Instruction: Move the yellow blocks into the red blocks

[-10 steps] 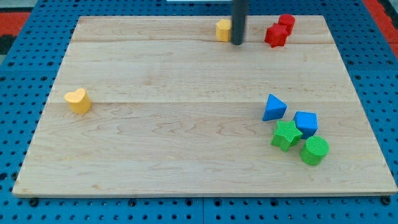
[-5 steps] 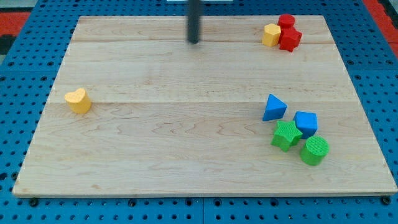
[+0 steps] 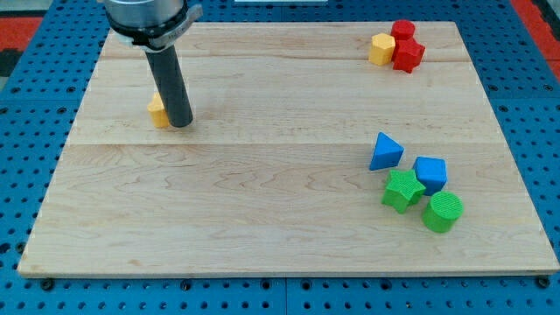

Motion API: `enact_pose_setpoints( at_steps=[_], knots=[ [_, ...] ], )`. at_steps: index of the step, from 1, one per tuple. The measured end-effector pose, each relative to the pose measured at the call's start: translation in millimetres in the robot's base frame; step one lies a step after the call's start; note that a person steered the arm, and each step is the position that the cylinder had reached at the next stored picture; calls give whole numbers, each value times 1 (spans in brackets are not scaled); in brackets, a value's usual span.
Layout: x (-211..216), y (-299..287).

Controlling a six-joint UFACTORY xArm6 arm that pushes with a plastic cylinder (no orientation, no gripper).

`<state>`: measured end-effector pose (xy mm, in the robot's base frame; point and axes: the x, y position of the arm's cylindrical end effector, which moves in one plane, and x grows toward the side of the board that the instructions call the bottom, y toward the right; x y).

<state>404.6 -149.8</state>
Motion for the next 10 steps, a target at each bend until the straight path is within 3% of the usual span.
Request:
enact_pose_setpoints(
  at_steps=[1, 2, 4, 5, 6, 7, 8, 9, 10],
  knots=[
    [53, -31],
    [-17, -46],
    [-63, 145],
    [-78, 70],
    [-29, 54],
    [-40, -30],
    [-93, -11],
    [-85, 113],
    [-78, 13]
  ],
)
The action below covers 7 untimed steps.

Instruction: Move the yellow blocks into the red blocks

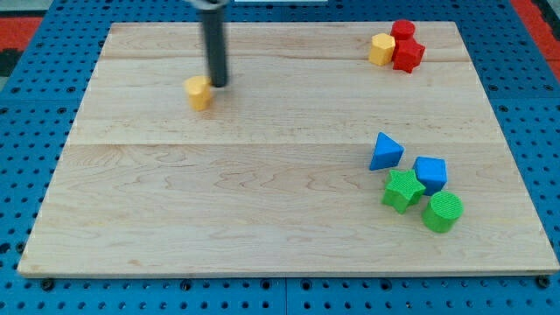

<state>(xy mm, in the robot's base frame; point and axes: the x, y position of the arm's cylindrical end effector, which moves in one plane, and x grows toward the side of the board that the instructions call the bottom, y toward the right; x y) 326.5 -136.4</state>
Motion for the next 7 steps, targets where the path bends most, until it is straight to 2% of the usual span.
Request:
enact_pose_setpoints(
  at_steps=[1, 2, 3, 4, 5, 6, 7],
  knots=[
    [-11, -70],
    [53, -85],
    [44, 24],
    [-8, 77],
    [26, 65],
    [14, 10],
    [-32, 52]
  ],
)
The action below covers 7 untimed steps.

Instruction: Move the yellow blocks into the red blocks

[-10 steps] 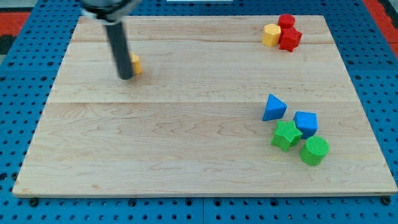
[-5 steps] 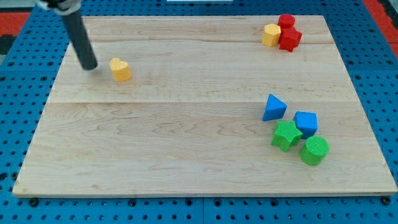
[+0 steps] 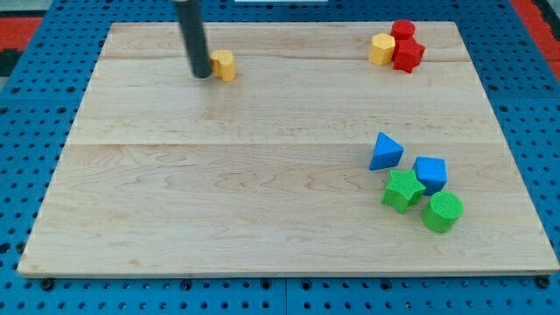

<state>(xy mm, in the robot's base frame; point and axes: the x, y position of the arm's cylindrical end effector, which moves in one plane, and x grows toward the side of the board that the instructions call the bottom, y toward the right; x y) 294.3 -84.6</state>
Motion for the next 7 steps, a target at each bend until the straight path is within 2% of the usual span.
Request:
enact_pose_setpoints(
  at_steps=[1, 2, 3, 4, 5, 6, 7],
  knots=[
    [-24, 119],
    [-20, 135],
    [-8, 57],
    [-46, 48],
    [-52, 151],
    [-53, 195],
    [-53, 195]
  ],
)
